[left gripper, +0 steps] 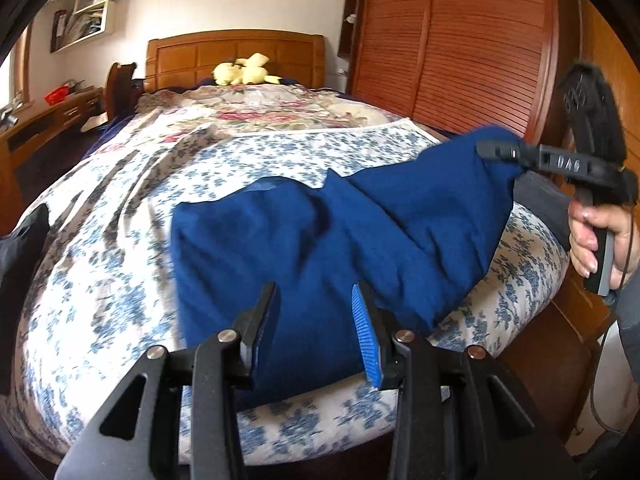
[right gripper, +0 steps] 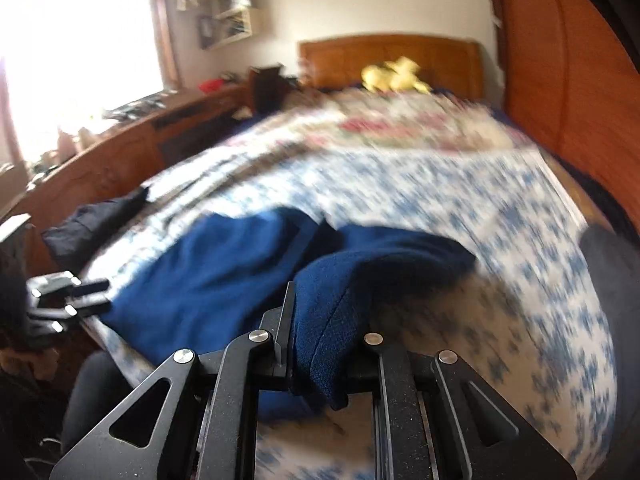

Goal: Fold large clothes

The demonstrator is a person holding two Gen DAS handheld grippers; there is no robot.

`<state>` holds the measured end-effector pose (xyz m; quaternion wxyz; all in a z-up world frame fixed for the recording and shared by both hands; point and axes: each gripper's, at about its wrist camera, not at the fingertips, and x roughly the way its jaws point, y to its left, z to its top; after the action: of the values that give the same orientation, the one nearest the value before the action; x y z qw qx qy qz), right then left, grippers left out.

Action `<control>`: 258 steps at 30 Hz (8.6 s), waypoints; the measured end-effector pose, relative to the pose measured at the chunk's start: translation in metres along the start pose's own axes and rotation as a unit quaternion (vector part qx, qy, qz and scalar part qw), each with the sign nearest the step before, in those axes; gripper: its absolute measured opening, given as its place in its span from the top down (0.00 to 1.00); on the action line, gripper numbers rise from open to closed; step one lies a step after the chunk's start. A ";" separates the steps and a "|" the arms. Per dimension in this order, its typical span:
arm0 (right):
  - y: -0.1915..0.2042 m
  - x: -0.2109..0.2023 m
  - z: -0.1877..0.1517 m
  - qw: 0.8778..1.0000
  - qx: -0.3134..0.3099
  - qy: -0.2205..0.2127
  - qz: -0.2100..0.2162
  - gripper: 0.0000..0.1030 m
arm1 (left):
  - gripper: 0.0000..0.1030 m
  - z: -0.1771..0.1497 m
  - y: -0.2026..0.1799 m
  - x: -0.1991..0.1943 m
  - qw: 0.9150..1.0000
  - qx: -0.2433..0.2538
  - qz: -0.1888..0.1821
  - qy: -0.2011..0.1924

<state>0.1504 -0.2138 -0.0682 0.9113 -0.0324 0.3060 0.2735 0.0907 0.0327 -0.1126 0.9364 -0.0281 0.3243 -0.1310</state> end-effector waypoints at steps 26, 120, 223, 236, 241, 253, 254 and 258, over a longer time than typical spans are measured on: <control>0.148 0.050 0.030 0.989 -0.080 0.011 0.121 0.48 | 0.66 -0.017 0.054 -0.049 0.998 -0.042 0.044 -0.032; 0.089 0.170 -0.005 0.978 -0.136 0.131 0.088 0.50 | 0.67 -0.059 0.070 -0.059 0.994 -0.077 0.075 -0.008; 0.026 0.187 0.099 0.996 -0.017 0.077 0.045 0.95 | 0.93 -0.024 0.117 -0.058 0.987 -0.116 0.055 -0.101; 0.135 0.217 0.118 0.988 -0.103 0.096 0.068 0.95 | 0.93 -0.052 0.182 -0.113 0.976 -0.135 0.109 -0.129; 0.174 0.237 0.119 0.984 -0.121 0.107 0.078 0.95 | 0.93 -0.060 0.213 -0.133 0.974 -0.149 0.116 -0.129; 0.287 0.268 0.142 0.971 -0.194 0.114 0.086 0.95 | 0.93 -0.062 0.279 -0.180 0.963 -0.149 0.167 -0.151; 0.296 0.270 0.146 0.970 -0.198 0.110 0.086 0.95 | 0.93 -0.059 0.286 -0.187 0.961 -0.147 0.174 -0.155; 0.341 0.275 0.172 0.969 -0.210 0.083 0.096 0.95 | 0.93 -0.048 0.318 -0.215 0.952 -0.151 0.203 -0.175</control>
<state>0.2489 0.2459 -0.0505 0.8250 -0.2161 0.3179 0.4143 -0.0291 0.3975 -0.0647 0.9701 -0.1247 0.1703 0.1195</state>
